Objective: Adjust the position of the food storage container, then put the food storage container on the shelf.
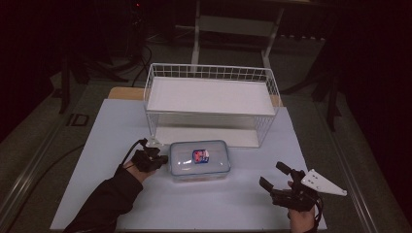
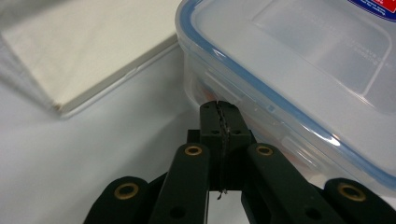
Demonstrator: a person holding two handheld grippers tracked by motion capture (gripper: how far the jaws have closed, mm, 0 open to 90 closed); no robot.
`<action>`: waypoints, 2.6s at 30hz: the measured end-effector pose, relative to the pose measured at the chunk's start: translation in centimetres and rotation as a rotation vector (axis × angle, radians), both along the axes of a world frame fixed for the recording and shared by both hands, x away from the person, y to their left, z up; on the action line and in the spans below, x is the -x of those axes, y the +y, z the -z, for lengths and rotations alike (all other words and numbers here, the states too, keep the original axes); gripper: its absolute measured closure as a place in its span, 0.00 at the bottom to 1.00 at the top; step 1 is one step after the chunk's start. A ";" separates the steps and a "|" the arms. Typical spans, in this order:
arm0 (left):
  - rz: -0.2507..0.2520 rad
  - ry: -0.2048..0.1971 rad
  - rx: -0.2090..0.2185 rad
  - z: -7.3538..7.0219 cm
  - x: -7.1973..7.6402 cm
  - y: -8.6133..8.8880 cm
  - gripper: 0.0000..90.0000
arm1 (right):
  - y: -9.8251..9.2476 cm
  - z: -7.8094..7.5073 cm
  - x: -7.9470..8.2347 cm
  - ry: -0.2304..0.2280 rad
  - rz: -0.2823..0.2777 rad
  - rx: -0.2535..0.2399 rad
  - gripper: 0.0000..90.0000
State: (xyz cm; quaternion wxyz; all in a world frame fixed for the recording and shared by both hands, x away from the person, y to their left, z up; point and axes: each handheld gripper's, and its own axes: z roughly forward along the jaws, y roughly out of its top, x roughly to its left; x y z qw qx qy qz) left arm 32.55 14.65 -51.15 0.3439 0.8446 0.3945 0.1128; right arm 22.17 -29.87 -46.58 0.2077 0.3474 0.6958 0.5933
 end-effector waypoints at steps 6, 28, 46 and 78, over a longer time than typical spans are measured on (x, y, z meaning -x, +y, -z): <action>0.012 0.002 0.019 0.1 -1.2 -1.0 1.00 | 0.1 0.0 0.0 0.004 0.001 0.003 0.15; 0.049 -0.033 0.014 -1.4 -0.3 -2.0 0.76 | 0.3 0.1 0.0 0.003 0.015 0.046 0.15; 0.118 -0.005 0.328 -7.1 1.0 -2.8 0.02 | 2.8 -1.3 -1.0 -0.022 -0.030 0.137 0.12; 0.025 0.580 0.535 1.3 -4.6 -0.9 0.47 | 5.2 0.7 -6.9 0.317 -0.136 0.130 0.16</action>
